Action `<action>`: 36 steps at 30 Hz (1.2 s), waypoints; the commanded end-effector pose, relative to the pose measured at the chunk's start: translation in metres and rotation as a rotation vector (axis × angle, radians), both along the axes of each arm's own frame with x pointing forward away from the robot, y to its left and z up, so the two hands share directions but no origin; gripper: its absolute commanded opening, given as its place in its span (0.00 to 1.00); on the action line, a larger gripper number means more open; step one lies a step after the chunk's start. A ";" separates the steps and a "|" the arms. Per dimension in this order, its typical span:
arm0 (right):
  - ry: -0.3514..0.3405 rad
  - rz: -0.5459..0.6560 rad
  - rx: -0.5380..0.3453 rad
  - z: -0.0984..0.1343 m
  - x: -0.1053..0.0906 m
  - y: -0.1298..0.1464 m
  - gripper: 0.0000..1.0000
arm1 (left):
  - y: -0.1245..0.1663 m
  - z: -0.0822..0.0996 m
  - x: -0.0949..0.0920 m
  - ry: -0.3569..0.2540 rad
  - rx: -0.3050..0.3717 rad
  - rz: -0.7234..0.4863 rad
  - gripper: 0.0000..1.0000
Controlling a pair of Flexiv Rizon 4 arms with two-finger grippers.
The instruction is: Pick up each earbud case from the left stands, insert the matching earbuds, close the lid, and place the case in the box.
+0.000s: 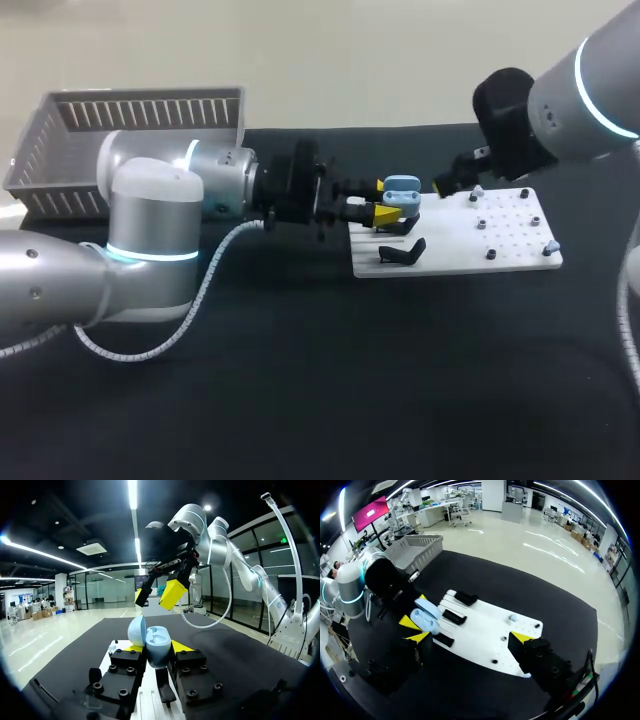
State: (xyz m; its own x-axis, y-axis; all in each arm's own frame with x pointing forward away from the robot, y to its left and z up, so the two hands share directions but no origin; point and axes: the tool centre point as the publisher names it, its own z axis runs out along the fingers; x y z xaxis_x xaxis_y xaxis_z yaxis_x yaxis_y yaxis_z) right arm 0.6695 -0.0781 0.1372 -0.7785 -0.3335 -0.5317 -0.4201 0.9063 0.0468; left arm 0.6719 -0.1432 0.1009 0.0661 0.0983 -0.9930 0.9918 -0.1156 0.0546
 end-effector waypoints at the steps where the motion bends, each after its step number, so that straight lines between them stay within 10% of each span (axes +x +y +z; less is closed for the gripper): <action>1: -0.093 -0.117 -0.124 0.014 -0.025 -0.029 1.00 | 0.000 -0.001 -0.001 -0.003 -0.004 0.004 0.00; 15: 0.178 -0.132 -0.194 -0.032 -0.053 -0.091 1.00 | 0.000 -0.001 -0.001 -0.003 -0.004 0.004 0.00; 36: 0.280 0.019 -0.241 -0.073 -0.050 -0.113 0.89 | 0.000 -0.001 -0.001 -0.003 -0.004 0.004 0.00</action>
